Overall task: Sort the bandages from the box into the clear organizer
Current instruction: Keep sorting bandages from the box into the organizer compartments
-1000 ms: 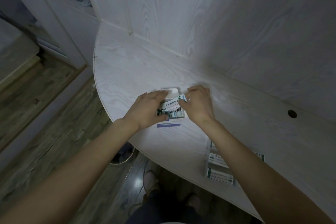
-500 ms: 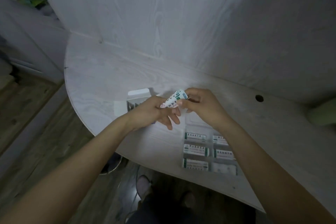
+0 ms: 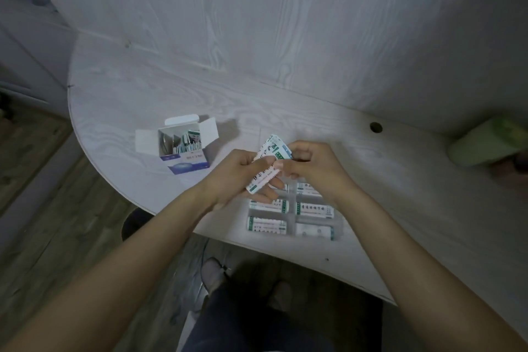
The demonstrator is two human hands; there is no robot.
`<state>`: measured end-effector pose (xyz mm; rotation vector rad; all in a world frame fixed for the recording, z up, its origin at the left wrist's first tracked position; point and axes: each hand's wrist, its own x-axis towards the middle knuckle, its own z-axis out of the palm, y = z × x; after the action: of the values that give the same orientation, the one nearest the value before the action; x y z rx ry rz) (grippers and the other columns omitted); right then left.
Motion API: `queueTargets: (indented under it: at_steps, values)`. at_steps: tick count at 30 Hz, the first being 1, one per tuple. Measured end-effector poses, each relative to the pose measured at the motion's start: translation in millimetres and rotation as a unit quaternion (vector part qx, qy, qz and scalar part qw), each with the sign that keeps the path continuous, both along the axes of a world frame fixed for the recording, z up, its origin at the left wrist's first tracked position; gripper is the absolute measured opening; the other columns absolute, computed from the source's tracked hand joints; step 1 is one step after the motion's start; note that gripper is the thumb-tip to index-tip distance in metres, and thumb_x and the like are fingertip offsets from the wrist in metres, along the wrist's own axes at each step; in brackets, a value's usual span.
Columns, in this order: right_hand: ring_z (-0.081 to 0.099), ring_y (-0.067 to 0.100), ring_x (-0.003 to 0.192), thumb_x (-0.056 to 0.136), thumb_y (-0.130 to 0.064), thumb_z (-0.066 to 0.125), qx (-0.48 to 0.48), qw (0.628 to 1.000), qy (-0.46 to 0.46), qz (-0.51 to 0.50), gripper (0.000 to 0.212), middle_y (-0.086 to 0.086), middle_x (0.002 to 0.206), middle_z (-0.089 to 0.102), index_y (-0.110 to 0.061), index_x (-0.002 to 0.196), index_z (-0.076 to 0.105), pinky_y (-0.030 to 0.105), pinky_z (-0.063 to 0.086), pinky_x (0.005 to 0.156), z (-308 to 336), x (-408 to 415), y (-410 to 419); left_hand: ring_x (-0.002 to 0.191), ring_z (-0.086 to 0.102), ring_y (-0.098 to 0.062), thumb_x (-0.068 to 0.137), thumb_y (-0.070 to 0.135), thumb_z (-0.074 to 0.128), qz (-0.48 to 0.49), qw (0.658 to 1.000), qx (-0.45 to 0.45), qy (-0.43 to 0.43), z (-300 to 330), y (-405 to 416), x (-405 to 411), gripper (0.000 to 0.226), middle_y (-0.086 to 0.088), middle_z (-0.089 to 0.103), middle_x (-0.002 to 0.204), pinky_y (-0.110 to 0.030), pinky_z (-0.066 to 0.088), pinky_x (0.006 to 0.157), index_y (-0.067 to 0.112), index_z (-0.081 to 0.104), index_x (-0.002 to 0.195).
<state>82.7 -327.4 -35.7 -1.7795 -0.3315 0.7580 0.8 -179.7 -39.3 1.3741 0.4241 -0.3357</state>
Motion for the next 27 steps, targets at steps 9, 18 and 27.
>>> queueTargets:
  at_steps: [9,18,27]
  values:
    - [0.063,0.003,0.055,0.077,0.005,0.073,-0.022,0.999,0.014,-0.028,0.027,0.003,0.071,0.067,-0.005,0.101,0.067,0.015,0.05,0.056,-1.3,1.8,-23.7,0.071,0.072,-0.02,0.088,0.013,0.063,0.046,0.996,0.071,-0.012,-6.4,-22.8,-1.5,0.008,-0.005,0.075,0.083,-0.038,0.057,0.07,0.016,0.069,0.094]
    - [0.066,0.014,0.069,0.078,0.002,0.073,-0.032,0.998,0.02,-0.058,0.016,0.009,0.085,0.072,-0.008,0.09,0.068,0.022,0.057,0.067,-12.9,11.5,-27.4,0.062,0.068,-0.006,0.083,0.006,0.068,0.118,0.989,0.086,-0.01,-15.0,-24.6,5.4,0.011,0.006,0.072,0.074,-0.026,0.056,0.058,0.016,0.068,0.088]
    - [0.062,0.012,0.059,0.088,0.001,0.06,-0.124,0.986,0.018,-0.11,0.023,0.013,0.092,0.07,-0.018,0.079,0.069,0.015,0.049,0.054,-64.9,19.4,-22.2,0.061,0.069,-0.014,0.088,0.002,0.062,0.222,0.969,0.102,0.024,-34.3,-4.3,4.9,0.01,-0.006,0.069,0.085,-0.03,0.058,0.065,0.012,0.061,0.089]
